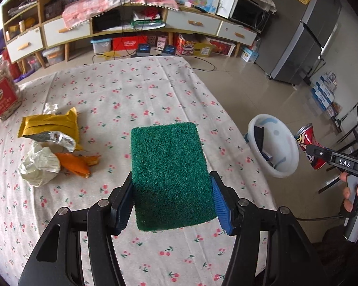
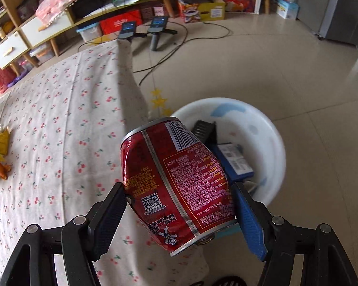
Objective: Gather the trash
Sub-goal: 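Drop the sponge from the left tool into the bucket while the right tool drops the crushed can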
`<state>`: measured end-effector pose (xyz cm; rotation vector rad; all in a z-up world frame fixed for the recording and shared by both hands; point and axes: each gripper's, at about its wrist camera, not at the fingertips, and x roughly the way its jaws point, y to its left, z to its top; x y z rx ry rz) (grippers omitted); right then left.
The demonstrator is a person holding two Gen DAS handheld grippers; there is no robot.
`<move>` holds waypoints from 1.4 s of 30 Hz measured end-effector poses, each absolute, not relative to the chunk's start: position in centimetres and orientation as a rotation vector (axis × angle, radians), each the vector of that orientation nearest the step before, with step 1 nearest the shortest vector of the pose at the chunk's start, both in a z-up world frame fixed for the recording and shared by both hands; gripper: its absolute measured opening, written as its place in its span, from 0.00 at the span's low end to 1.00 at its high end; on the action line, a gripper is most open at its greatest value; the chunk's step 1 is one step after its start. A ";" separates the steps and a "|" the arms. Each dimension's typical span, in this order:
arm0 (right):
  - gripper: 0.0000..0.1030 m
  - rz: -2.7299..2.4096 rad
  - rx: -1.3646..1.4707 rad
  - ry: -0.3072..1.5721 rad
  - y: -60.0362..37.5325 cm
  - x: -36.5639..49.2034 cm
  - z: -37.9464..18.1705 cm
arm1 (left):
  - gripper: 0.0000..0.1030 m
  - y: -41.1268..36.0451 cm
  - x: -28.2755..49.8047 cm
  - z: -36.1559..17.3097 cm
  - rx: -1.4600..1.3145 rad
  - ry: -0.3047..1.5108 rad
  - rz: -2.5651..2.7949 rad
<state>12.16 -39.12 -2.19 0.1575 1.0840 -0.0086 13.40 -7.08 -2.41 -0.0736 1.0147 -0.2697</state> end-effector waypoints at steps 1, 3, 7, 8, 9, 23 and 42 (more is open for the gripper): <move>0.73 -0.021 0.169 1.086 -40.2 11.9 -2.3 | 0.60 -8.1 13.6 -2.6 -0.064 1.019 -0.283; 0.73 -0.045 0.186 1.088 -42.3 11.4 -2.5 | 0.60 -10.3 14.0 -2.9 -0.058 1.027 -0.312; 0.73 -0.088 0.217 1.092 -45.8 10.7 -3.1 | 0.60 -15.5 15.1 -3.9 -0.049 1.051 -0.382; 0.73 -0.096 0.227 1.097 -46.6 10.5 -3.2 | 0.60 -16.9 15.4 -4.1 -0.037 1.051 -0.397; 0.73 -0.102 0.237 1.101 -47.3 10.3 -3.4 | 0.60 -18.2 15.7 -4.3 -0.026 1.052 -0.413; 0.73 -0.143 0.320 1.109 -52.0 9.9 -4.1 | 0.69 -29.6 20.6 -7.4 -0.054 1.129 -0.607; 0.73 -0.117 0.347 1.140 -49.2 13.5 -5.1 | 0.90 -18.4 19.2 -5.7 0.028 1.067 -0.442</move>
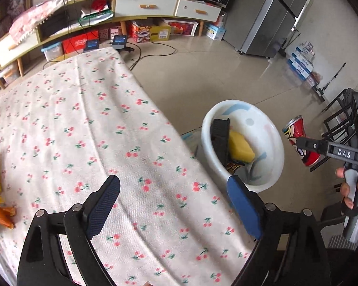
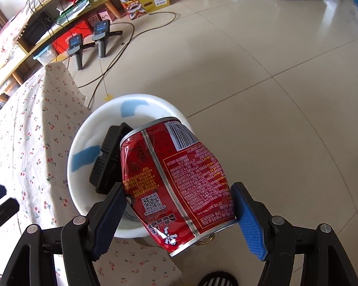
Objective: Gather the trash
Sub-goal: 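Drop the sponge from the left tool into the bucket while the right tool drops the crushed can, then move both tools back over the table toward the remaining trash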
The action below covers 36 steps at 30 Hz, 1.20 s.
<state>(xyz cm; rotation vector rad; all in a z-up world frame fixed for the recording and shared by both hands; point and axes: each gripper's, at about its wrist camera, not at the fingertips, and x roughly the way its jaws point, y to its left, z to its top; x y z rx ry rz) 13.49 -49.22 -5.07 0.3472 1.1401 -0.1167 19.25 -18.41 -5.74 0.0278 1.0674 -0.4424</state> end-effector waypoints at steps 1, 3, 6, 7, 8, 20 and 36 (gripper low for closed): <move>0.74 -0.108 0.354 1.138 -48.9 13.8 -5.1 | 0.90 -17.4 19.0 -5.5 0.037 1.063 -0.432; 0.74 -0.097 0.381 1.134 -48.4 14.5 -5.3 | 0.90 -15.4 18.6 -5.1 0.058 1.056 -0.406; 0.92 -0.082 0.414 1.121 -47.7 15.1 -5.1 | 0.91 -12.3 18.1 -4.7 0.067 1.062 -0.367; 0.92 -0.077 0.415 1.116 -47.4 15.3 -4.9 | 0.91 -11.2 18.0 -4.6 0.066 1.066 -0.352; 0.92 -0.077 0.411 1.115 -47.1 15.4 -4.7 | 0.91 -10.2 17.9 -4.6 0.066 1.069 -0.337; 0.92 -0.065 0.305 1.155 -41.7 16.4 -3.4 | 0.91 2.0 16.3 -3.4 0.030 1.093 -0.179; 0.92 0.113 0.029 1.184 -28.3 17.0 -3.9 | 0.91 11.8 16.9 -6.6 0.042 1.171 -0.025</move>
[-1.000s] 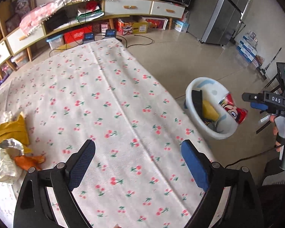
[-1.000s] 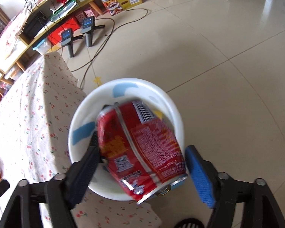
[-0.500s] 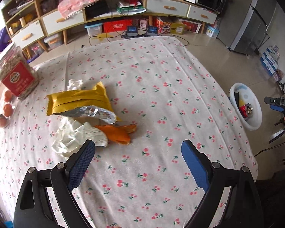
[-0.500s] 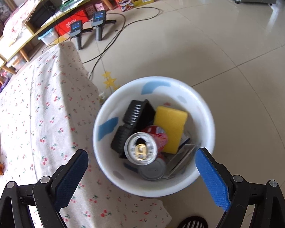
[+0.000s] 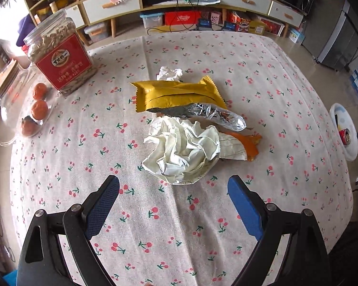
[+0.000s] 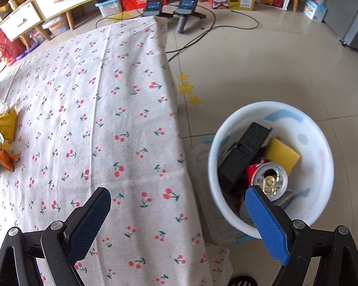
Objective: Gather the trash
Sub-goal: 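Move both tools back over the table toward the remaining trash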
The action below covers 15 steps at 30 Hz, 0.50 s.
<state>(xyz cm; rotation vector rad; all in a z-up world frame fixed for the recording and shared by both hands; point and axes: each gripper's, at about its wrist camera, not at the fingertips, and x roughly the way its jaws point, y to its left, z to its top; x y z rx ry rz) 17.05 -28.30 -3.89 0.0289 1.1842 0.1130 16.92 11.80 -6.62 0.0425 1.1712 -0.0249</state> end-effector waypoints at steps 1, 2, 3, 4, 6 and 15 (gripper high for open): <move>0.92 0.121 0.020 1.186 -27.7 17.2 -4.0 | 0.91 11.9 17.2 -6.8 0.035 1.172 -0.030; 0.92 0.129 0.013 1.187 -27.2 17.4 -4.1 | 0.91 12.0 17.5 -6.9 0.025 1.173 -0.033; 0.92 0.133 0.008 1.188 -26.6 17.5 -4.1 | 0.91 12.0 17.9 -7.1 0.018 1.177 -0.033; 0.92 0.136 0.007 1.188 -26.2 17.7 -4.2 | 0.91 12.0 18.3 -7.3 0.013 1.183 -0.034; 0.92 0.141 0.015 1.189 -25.5 18.1 -4.2 | 0.90 11.9 19.1 -7.8 -0.011 1.197 -0.044; 0.92 0.328 0.085 1.156 -20.0 19.4 -3.5 | 0.35 12.5 20.3 -7.9 -0.133 1.202 -0.075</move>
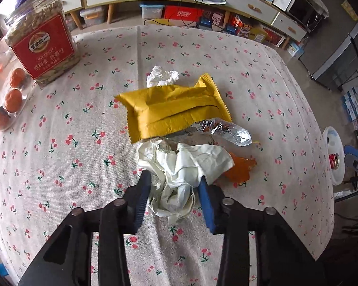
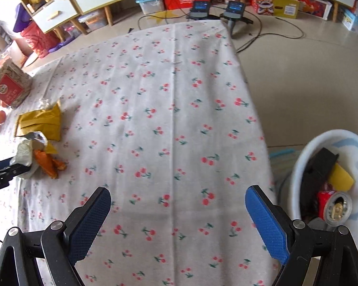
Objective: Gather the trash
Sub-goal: 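Move both tools back over the table toward the remaining trash, then grasp the white tissue with the left tool while the right tool grasps the orange peel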
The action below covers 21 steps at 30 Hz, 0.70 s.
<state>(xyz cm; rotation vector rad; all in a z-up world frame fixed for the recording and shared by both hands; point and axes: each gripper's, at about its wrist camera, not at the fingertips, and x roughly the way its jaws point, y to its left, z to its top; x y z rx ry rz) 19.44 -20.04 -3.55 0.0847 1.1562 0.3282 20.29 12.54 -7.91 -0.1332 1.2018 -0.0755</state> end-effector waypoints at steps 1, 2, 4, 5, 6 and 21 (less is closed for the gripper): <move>0.92 0.352 0.080 1.152 -19.1 19.5 -3.5 | 0.28 12.6 20.1 -7.5 -0.139 1.190 -0.078; 0.92 0.375 0.069 1.148 -18.0 19.6 -3.4 | 0.21 12.6 19.8 -7.1 -0.143 1.188 -0.085; 0.92 0.423 0.034 1.136 -15.6 19.5 -3.5 | 0.21 12.8 19.2 -6.5 -0.154 1.177 -0.087; 0.92 0.451 0.014 1.130 -14.3 19.5 -3.5 | 0.21 13.0 18.8 -6.1 -0.156 1.170 -0.088; 0.91 0.472 -0.009 1.124 -13.1 19.4 -3.6 | 0.21 13.2 18.5 -5.7 -0.159 1.161 -0.088; 0.75 0.628 -0.334 1.114 -0.3 19.6 -10.4 | 0.21 18.8 13.8 -4.9 -0.206 1.147 0.032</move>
